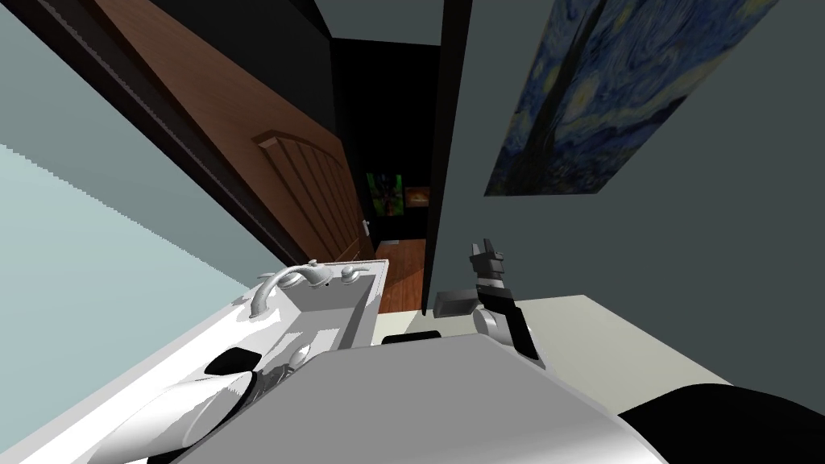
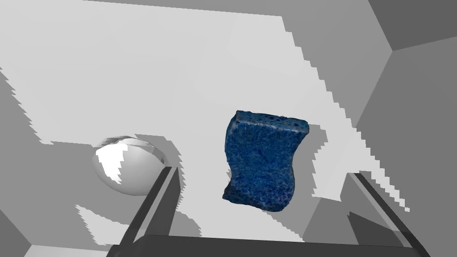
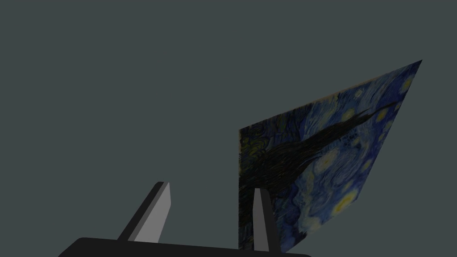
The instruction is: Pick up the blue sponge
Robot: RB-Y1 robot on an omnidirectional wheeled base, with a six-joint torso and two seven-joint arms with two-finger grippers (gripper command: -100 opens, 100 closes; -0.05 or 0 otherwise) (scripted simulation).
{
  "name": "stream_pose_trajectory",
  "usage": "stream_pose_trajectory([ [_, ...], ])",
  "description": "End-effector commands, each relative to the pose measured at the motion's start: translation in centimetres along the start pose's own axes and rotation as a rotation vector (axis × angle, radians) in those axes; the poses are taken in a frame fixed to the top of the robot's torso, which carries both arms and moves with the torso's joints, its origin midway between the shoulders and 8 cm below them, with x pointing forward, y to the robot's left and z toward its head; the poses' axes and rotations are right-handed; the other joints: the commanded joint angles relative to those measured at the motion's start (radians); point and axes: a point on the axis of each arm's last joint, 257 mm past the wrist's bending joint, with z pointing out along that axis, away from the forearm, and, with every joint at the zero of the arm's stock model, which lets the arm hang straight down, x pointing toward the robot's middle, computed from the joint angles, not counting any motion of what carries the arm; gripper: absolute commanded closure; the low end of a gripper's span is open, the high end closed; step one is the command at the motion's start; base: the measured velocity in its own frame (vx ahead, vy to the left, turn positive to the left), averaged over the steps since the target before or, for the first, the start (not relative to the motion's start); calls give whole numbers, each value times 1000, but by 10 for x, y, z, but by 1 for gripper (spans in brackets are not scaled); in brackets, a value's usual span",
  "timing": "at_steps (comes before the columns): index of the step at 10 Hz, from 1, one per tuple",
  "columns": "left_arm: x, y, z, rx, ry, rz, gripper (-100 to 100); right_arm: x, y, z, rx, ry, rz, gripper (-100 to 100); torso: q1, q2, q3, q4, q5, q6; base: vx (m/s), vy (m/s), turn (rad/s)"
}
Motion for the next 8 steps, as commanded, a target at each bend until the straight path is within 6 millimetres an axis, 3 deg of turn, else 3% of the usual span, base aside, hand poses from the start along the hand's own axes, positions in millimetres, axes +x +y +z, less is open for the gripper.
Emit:
stream_pose_trajectory([
  [1,-1,-1,7,2,-1,-4,-100,0,0,0,0,0,0,0,0,0,0,0,0,0,-16,-4,-37],
  [4,-1,0,14,2,-2,-9,-100,0,0,0,0,0,0,0,0,1,1,0,0,0,-14,-3,-22],
  [5,-1,-1,15,3,-2,-9,100,0,0,0,0,0,0,0,0,1,0,0,0,0,0,0,0],
  [8,-1,-1,14,3,-1,-12,100,0,0,0,0,0,0,0,1,0,0,0,0,1,0,0,0],
])
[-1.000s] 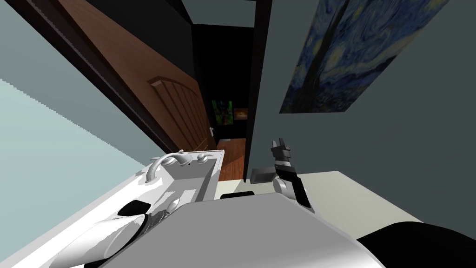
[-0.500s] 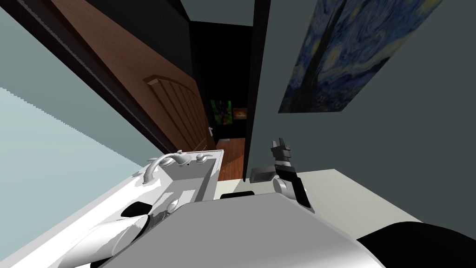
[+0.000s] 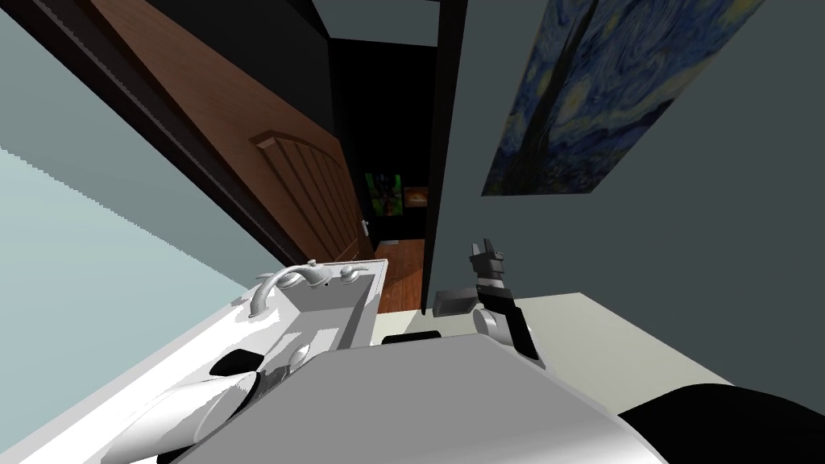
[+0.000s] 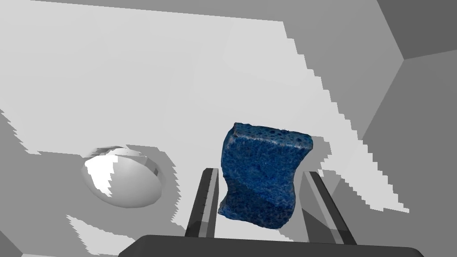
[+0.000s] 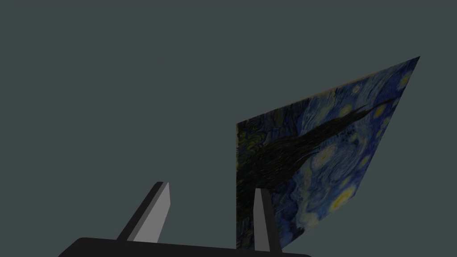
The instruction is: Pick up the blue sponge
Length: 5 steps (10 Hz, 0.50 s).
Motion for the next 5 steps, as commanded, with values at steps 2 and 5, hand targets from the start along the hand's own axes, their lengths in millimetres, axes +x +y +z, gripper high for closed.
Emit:
stream_pose_trajectory([
  [2,0,0,0,0,0,0,0,0,0,0,0,0,0,0,0,0,0,0,0,0,0,0,0],
  [5,1,-1,-17,-1,1,15,100,0,0,0,0,0,0,0,0,-1,0,0,0,0,17,4,42],
])
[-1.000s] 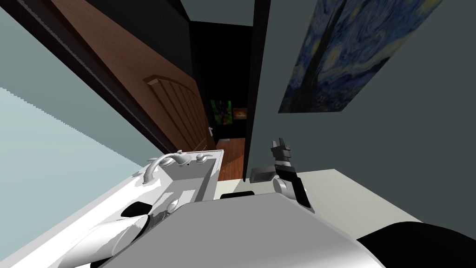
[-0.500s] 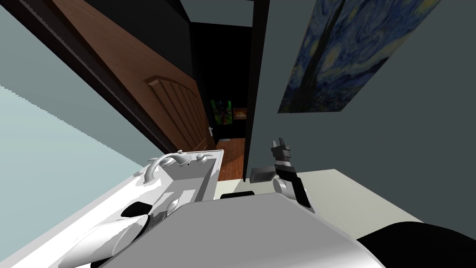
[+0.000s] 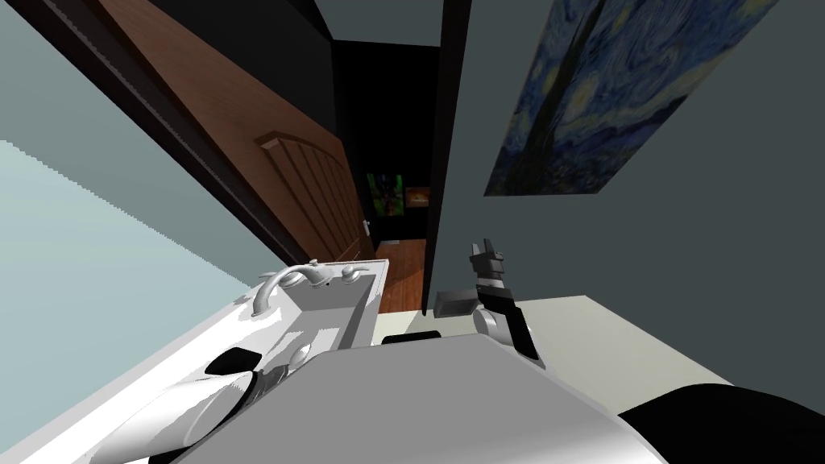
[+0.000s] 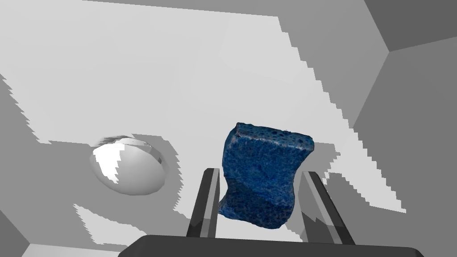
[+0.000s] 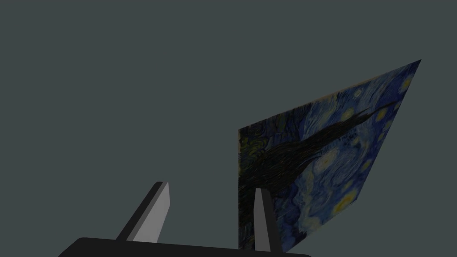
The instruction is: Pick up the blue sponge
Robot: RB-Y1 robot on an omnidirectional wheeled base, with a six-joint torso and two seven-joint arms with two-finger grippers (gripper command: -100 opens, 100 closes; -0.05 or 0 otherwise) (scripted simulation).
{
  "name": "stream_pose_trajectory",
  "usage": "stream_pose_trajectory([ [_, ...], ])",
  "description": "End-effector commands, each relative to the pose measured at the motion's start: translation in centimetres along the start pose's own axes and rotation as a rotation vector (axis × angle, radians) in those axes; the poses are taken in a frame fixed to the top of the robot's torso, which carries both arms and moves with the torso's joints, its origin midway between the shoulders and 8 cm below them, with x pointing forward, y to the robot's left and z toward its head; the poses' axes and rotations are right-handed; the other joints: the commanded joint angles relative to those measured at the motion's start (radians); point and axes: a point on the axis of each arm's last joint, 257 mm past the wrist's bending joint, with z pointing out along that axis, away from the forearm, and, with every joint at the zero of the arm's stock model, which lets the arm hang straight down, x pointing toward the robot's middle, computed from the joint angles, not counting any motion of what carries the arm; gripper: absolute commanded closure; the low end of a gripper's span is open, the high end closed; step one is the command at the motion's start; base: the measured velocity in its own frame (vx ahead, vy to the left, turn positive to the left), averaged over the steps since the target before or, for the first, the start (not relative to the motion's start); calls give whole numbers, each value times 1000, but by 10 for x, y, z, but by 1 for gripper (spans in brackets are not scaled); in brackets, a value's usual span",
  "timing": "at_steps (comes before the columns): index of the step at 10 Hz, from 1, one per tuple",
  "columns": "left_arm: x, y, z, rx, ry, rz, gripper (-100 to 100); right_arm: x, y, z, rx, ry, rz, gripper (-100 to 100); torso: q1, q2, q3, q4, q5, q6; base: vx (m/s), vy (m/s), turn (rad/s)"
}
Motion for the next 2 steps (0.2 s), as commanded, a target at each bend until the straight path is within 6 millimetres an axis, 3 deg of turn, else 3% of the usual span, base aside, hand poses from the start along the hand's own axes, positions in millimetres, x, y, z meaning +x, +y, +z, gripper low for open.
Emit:
stream_pose_trajectory([
  [1,0,0,0,0,0,0,100,0,0,0,0,0,0,0,0,0,0,0,0,0,8,3,5],
  [2,0,0,0,-1,0,0,0,0,0,0,0,0,0,0,0,0,0,0,0,0,0,0,0],
])
